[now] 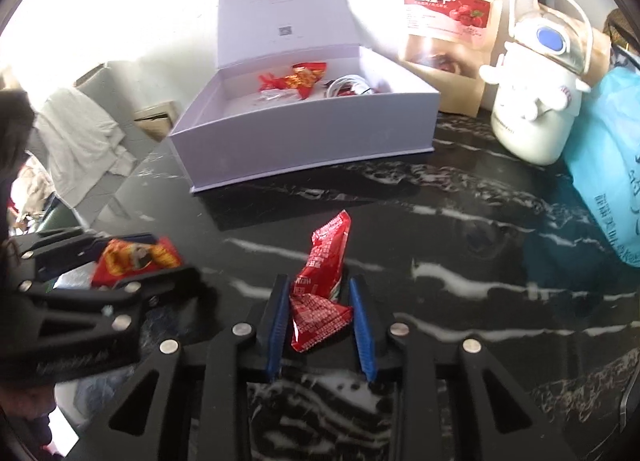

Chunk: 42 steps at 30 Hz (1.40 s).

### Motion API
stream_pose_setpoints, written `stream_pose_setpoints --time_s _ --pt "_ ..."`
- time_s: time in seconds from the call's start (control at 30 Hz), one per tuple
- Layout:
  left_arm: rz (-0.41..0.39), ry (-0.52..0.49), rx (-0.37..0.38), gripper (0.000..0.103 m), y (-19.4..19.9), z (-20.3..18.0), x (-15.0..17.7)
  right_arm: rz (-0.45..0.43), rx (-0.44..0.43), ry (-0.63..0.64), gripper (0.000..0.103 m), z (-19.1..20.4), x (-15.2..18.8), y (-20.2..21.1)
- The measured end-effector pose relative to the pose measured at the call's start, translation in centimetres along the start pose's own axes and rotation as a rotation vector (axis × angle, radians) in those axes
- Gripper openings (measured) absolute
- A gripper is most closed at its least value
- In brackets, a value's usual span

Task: Organize objects
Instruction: 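Lift both red candy packets and carry them toward the white box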

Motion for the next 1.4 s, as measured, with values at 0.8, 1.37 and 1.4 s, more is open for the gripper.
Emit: stream_pose_setpoints --time_s 0.8,1.37,1.4 --pt "0.027 -0.028 0.046 0.052 2.8 -3.1 1.0 -0.007 -0.081 -0.133 0.03 -0.9 2.5 6.1" --pt "-0.003 -0.035 0.069 0.052 5.7 -2.4 3.6 0.002 -0.013 -0.109 0.029 0.1 5.0 7.9" --pt "0.006 -0.032 0.073 0.052 5.4 -2.4 3.6 0.009 -0.012 -0.118 0.03 -0.1 5.3 7.7"
Point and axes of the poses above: each gripper's, at about its wrist camera, not at the fingertips, and y roughly against the way its jaws point, z to its left, x to its underside, the point moved 6 cm from there along -y, roughly the way its jaws point, and after that the axes turned 9 degrees about y, right-handed, at the moved point
